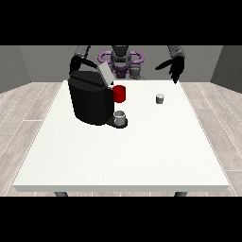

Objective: Insert the coffee pod into the coffee machine and close the lid

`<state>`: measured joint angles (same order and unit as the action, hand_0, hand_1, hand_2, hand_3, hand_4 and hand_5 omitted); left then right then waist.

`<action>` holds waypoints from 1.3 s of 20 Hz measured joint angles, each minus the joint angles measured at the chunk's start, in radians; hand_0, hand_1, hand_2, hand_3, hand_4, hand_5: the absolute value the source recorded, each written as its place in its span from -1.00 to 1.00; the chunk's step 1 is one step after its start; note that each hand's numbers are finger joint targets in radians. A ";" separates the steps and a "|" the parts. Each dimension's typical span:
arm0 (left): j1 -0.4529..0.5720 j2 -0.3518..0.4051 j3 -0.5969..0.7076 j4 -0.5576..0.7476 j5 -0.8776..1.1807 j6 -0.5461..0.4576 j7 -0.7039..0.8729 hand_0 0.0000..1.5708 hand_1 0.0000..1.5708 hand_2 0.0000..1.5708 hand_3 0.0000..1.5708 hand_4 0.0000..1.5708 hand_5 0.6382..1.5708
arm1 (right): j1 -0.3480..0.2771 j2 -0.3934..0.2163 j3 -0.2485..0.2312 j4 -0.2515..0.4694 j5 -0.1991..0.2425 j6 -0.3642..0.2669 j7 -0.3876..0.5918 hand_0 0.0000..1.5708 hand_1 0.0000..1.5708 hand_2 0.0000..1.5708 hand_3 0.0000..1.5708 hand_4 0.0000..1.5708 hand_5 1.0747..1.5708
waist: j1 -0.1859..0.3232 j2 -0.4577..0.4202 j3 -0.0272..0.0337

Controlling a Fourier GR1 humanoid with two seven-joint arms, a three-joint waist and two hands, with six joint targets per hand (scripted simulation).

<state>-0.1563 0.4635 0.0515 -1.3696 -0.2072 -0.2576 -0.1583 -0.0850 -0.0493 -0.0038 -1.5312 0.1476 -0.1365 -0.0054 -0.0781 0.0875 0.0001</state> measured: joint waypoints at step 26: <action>-0.280 -0.016 -0.078 0.477 -0.424 0.226 -0.124 0.20 0.20 0.32 0.11 -0.45 1.00 | -0.127 0.036 0.051 0.168 0.018 -0.017 -0.006 -1.00 -1.00 -1.00 -1.00 -1.00 1.00 | -0.054 0.110 -0.0004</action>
<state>-0.4359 0.4476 -0.0263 -0.8928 -0.6313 -0.0316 -0.2820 -0.2121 -0.0132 0.0472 -1.3637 0.1654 -0.1533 -0.0117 -0.1320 0.1973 -0.0003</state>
